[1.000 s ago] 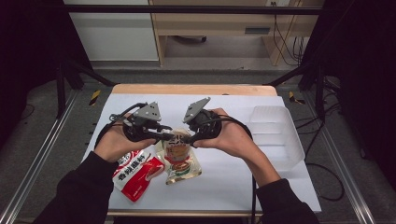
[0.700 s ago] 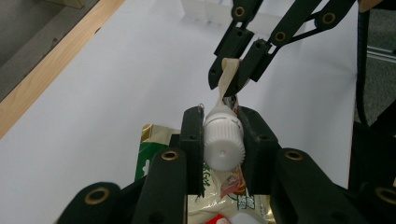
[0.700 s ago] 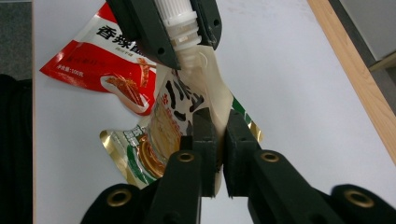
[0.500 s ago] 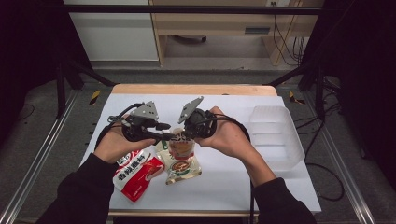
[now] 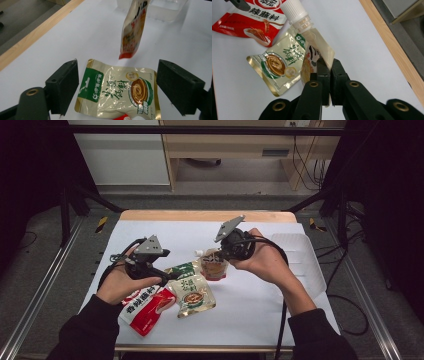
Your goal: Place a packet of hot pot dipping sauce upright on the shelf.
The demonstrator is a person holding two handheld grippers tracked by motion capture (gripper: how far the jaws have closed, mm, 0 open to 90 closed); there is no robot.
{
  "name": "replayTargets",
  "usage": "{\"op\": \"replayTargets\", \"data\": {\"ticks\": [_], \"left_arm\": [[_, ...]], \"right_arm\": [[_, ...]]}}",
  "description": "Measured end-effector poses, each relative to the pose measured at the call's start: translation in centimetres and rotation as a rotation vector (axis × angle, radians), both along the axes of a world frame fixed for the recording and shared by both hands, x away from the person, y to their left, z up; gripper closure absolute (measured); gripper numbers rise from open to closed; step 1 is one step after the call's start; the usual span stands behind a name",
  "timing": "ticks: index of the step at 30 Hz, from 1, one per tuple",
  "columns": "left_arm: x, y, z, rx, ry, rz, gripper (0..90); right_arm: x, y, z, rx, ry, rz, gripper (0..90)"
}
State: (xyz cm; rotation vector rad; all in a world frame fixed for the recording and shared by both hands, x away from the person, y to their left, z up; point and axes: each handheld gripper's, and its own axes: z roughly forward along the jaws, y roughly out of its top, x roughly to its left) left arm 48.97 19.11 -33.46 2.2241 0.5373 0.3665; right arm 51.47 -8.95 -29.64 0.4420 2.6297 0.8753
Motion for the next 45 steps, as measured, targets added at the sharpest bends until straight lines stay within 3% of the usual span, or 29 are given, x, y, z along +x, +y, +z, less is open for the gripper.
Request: {"op": "replayTargets", "data": {"ticks": [9,17,21,31,45], "left_arm": [[0.2,1.8,-2.4,-0.027,0.027,0.059,14.0],[0.7,3.7,-3.8,-0.008,0.021,0.143,12.4],[0.9,5.0,-4.7,-0.036,0.03,0.173,12.5],[0.2,6.5,-6.4,-0.003,0.055,0.199,12.0],[0.2,7.3,-6.9,-0.011,0.059,0.224,10.8]], "right_arm": [[0.5,-3.1,0.2,0.022,-0.019,-0.044,88.1],[1.1,-5.0,1.1,0.033,-0.049,-0.081,88.1],[1.3,-6.4,2.2,0.033,-0.074,-0.099,88.1],[1.8,-9.4,3.9,0.048,-0.11,-0.143,88.2],[3.0,-14.3,4.9,0.06,-0.154,-0.233,88.2]]}}
